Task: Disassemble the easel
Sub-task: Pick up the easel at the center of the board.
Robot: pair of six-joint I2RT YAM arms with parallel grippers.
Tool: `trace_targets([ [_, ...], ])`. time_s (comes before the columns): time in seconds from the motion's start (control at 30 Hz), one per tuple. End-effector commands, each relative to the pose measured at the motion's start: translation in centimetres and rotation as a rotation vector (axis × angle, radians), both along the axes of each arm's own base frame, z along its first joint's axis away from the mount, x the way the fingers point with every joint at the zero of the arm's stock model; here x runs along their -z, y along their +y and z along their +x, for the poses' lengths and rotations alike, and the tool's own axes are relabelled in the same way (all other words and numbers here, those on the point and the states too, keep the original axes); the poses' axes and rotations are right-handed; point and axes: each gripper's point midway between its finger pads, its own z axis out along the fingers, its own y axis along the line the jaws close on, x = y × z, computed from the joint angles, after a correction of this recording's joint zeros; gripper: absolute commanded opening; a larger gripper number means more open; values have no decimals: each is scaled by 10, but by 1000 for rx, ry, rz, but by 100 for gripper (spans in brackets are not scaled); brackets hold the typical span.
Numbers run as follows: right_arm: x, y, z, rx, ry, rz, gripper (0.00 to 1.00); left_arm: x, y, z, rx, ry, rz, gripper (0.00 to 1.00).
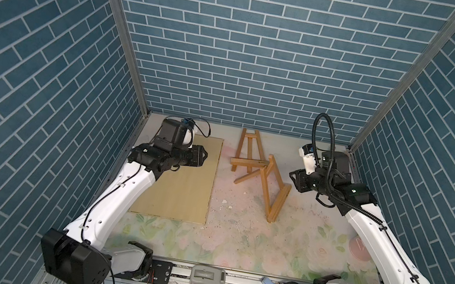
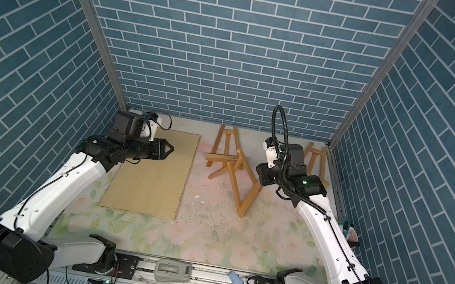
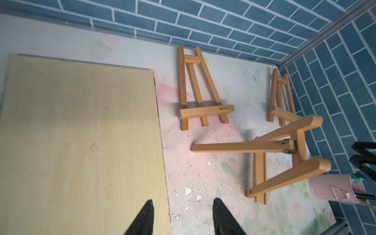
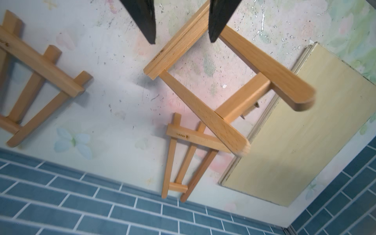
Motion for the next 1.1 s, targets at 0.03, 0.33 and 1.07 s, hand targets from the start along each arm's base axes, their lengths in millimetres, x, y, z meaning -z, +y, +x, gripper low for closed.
trace_targets([
  [0.03, 21, 17, 12, -74, 16, 67, 46, -10, -21, 18, 16, -35, -65, 49],
  [0.33, 54, 35, 37, -153, 37, 52, 47, -3, -25, 24, 24, -7, -58, 49],
  [1.07, 84, 51, 71, -254, -9, 2, 48, 4, -20, 26, -6, 21, -24, 49],
])
